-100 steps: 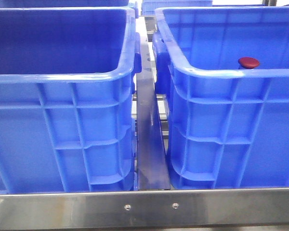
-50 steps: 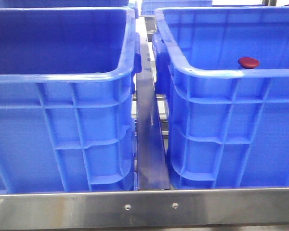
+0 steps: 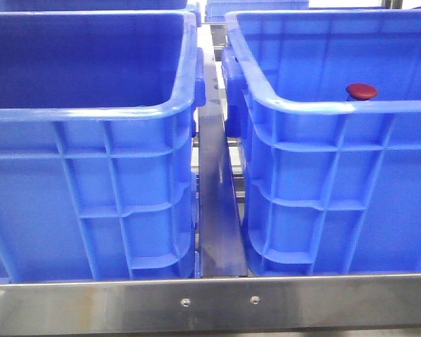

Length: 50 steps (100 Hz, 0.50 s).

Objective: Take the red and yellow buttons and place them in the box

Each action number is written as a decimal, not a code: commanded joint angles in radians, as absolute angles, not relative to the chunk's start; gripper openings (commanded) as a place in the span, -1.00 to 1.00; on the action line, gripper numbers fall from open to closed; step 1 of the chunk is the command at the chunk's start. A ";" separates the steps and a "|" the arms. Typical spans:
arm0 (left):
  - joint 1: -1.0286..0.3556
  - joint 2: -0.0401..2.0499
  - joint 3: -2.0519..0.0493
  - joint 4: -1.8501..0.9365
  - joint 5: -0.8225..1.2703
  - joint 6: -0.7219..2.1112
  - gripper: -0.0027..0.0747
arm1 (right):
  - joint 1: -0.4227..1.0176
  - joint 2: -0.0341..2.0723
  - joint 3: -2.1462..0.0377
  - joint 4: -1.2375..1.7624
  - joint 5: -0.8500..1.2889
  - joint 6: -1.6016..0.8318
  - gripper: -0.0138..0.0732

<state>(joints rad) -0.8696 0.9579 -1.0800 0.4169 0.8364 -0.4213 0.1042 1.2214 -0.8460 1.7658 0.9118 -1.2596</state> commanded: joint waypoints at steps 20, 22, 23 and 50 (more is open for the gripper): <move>-0.790 0.808 -1.017 0.613 0.860 -0.627 0.53 | 0.025 1.107 -0.880 1.744 0.890 -1.289 -0.17; -0.772 0.802 -1.012 0.613 0.862 -0.627 0.53 | 0.021 1.103 -0.880 1.740 0.886 -1.289 -0.17; -0.759 0.797 -1.013 0.615 0.862 -0.630 0.53 | 0.020 1.099 -0.880 1.736 0.883 -1.289 -0.17; -0.436 0.727 -0.943 0.618 0.880 -0.633 0.53 | -0.020 1.038 -0.880 1.630 0.798 -1.289 -0.17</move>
<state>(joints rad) -0.5208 0.7379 -0.9383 0.5851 0.9164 -0.6225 -0.0065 1.0724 -0.8460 1.6121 0.8149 -1.2733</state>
